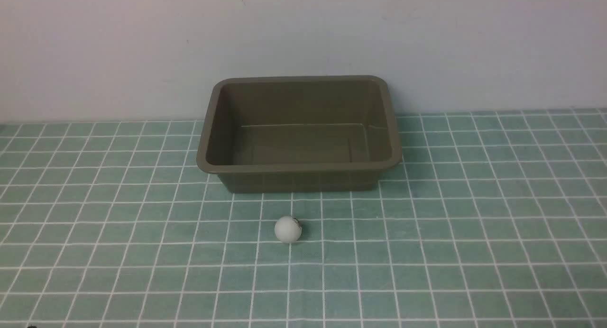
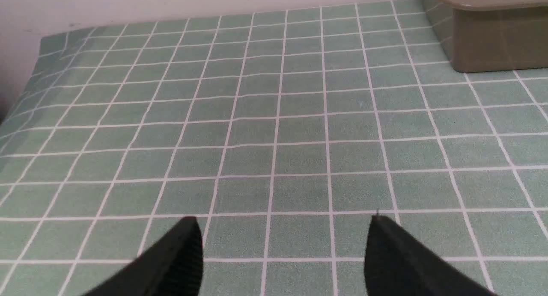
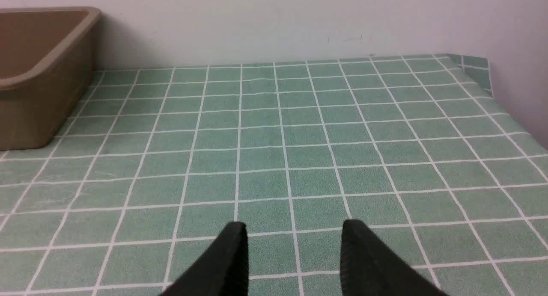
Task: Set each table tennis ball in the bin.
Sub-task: Use the right arm to clamp the table tennis ball closest to it
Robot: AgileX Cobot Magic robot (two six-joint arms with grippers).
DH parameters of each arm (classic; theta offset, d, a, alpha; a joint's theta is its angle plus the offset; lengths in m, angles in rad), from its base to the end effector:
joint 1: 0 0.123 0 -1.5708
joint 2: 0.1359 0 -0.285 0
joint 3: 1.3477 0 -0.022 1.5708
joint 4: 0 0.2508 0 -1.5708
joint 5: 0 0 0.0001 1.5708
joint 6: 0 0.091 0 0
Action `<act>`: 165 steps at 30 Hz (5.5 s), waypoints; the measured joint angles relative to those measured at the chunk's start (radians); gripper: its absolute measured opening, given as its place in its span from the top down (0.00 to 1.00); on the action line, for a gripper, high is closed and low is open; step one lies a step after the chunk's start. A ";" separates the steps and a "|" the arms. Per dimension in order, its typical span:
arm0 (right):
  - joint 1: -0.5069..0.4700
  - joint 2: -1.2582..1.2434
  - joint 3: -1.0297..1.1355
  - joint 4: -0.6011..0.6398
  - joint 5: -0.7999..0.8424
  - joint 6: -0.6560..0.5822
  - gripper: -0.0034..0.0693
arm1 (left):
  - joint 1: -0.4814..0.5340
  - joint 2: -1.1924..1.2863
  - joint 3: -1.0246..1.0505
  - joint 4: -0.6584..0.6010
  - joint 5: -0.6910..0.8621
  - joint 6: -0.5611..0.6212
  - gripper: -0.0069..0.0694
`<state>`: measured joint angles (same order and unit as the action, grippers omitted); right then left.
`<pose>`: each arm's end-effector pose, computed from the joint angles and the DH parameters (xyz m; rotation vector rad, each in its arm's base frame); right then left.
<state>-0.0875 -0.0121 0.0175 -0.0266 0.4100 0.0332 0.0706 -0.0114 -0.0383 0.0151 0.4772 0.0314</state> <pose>0.0512 -0.0055 0.1712 0.0986 1.8968 -0.0636 0.0482 0.0040 0.1839 -0.0293 1.9117 0.0845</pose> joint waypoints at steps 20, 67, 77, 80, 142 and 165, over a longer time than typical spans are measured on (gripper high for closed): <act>0.000 0.000 0.000 0.000 0.000 0.000 0.56 | 0.000 0.000 0.000 0.000 0.000 0.000 0.31; 0.000 0.220 -0.591 0.143 0.346 0.047 0.56 | 0.000 0.000 0.000 0.000 0.000 0.000 0.31; 0.000 0.244 -0.593 0.395 0.303 -0.024 0.56 | 0.000 0.000 0.000 0.000 0.000 0.000 0.31; 0.000 0.325 -0.594 0.589 0.330 -0.323 0.56 | 0.000 0.000 0.000 0.000 0.000 0.000 0.31; 0.650 2.011 -1.298 1.238 0.118 -1.260 0.35 | 0.000 0.000 0.000 0.000 0.000 0.000 0.31; 0.670 2.146 -1.354 1.285 0.106 -1.325 0.35 | 0.000 0.000 0.001 0.000 0.000 0.000 0.31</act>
<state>0.5825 2.1340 -1.3363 1.2583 0.5159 -1.2922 0.0706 -0.0114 -0.0372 0.0151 0.4772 0.0314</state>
